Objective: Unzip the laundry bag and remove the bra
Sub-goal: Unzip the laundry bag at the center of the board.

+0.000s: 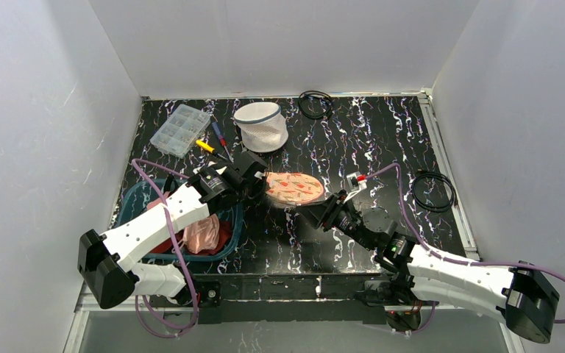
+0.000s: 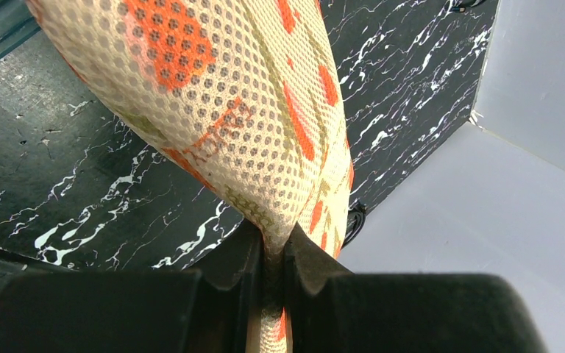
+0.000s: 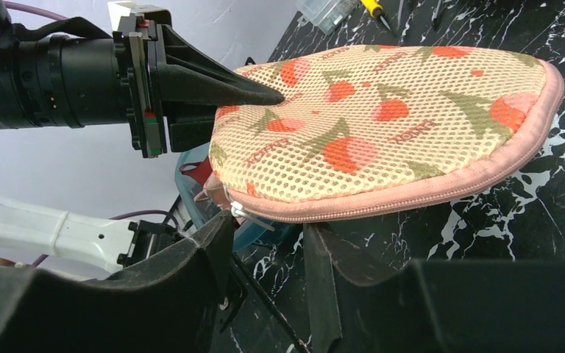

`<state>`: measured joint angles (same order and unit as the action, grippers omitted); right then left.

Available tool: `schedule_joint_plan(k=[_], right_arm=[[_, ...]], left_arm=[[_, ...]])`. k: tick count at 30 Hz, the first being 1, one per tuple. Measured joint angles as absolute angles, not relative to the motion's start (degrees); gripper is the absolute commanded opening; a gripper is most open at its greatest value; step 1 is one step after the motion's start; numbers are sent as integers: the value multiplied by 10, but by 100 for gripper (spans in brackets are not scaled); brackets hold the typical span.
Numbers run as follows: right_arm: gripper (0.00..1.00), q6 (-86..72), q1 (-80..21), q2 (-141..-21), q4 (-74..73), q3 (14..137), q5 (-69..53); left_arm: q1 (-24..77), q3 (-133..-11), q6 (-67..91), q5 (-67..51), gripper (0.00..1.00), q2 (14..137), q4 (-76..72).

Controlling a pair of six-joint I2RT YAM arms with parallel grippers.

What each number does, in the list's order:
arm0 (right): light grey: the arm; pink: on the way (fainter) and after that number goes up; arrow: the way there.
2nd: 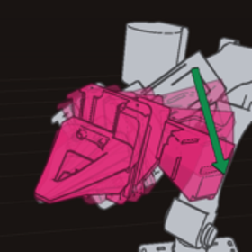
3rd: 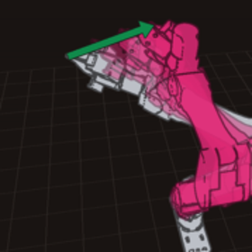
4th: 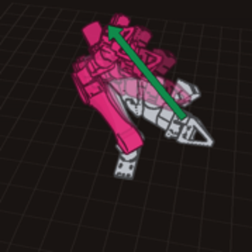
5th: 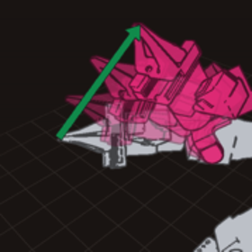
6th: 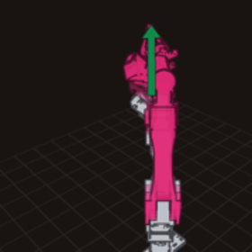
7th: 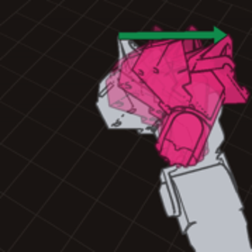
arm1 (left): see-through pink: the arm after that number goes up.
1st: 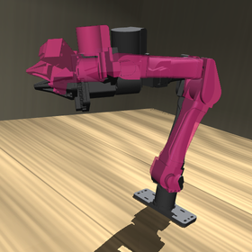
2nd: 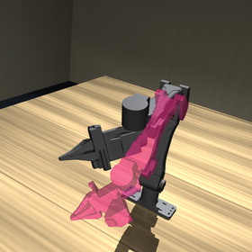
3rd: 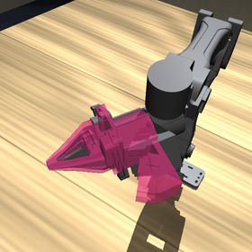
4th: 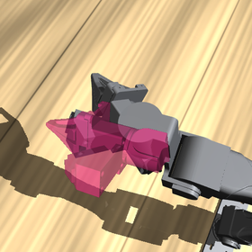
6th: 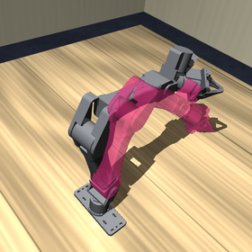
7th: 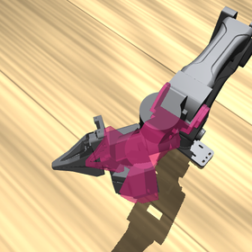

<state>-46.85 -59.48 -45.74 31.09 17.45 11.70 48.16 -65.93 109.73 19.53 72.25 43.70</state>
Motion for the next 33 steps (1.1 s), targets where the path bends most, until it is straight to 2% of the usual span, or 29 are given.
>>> schedule_joint_plan(k=[6,17,25,30,33], right_arm=[[45,-463,-595,-457,321,175,117],[31,-455,-595,-455,326,175,117],[16,-452,-595,-455,332,175,116],[3,-451,-595,-455,332,175,114],[1,-450,-595,-455,331,175,114]], left_arm=[[482,-659,1098,193,0,722,437],[482,-659,1098,191,0,722,435],[482,-659,1097,191,0,722,433],[482,-659,1097,191,0,722,433],[482,-659,1097,191,0,722,433]])
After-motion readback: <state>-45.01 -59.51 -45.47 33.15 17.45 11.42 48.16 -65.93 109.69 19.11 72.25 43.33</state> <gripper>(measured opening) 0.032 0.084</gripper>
